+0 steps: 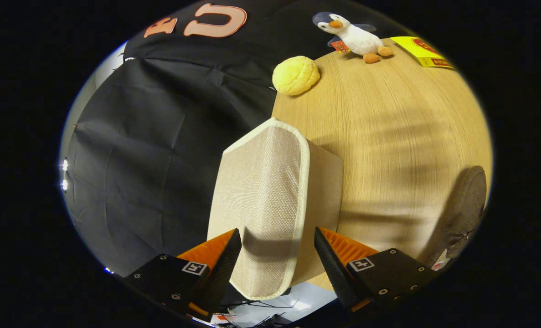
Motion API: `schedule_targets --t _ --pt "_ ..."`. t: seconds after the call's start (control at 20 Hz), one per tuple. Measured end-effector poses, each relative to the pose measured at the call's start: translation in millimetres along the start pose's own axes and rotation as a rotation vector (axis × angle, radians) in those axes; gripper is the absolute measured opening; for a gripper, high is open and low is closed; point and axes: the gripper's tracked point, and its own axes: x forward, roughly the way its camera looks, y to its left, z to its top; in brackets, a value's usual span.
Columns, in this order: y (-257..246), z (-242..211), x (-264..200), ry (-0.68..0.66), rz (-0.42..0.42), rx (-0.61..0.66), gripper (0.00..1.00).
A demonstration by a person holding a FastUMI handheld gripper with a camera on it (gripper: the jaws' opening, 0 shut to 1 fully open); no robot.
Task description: Open the storage box then place both shoes into the box .Put the left shoe in first, then the right shoe, with the right side of both shoes facing outward in a uniform manner.
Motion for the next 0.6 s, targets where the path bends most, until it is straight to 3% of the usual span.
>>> schedule_targets --t 0.25,0.45,0.6 --pt "24.7 -7.3 -6.4 0.033 0.079 0.024 0.93" --pt "57.0 6.0 -36.8 -0.01 0.142 -0.008 0.73" --pt "95.4 16.5 -51.2 -0.033 0.217 -0.032 0.64"
